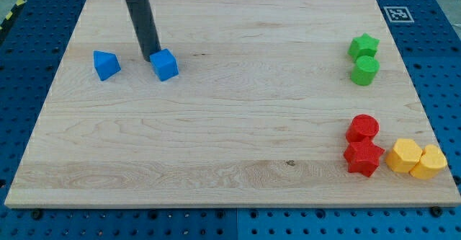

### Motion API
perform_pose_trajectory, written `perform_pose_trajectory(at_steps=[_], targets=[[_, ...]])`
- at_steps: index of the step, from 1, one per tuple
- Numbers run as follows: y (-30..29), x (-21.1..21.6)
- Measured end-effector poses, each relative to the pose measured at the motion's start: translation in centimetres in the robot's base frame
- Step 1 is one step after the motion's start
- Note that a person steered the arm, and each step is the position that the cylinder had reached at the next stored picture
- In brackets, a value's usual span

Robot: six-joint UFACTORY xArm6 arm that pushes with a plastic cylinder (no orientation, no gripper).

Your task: Place the blue cube diagonal to the red blocks

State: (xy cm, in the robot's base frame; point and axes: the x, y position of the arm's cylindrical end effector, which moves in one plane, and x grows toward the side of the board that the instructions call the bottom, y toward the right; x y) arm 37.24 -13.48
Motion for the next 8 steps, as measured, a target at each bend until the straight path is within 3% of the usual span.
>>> perform_pose_trajectory(at_steps=[2,3,8], targets=[[5.2,2.0],[5.9,5.0],[1.7,10.9]])
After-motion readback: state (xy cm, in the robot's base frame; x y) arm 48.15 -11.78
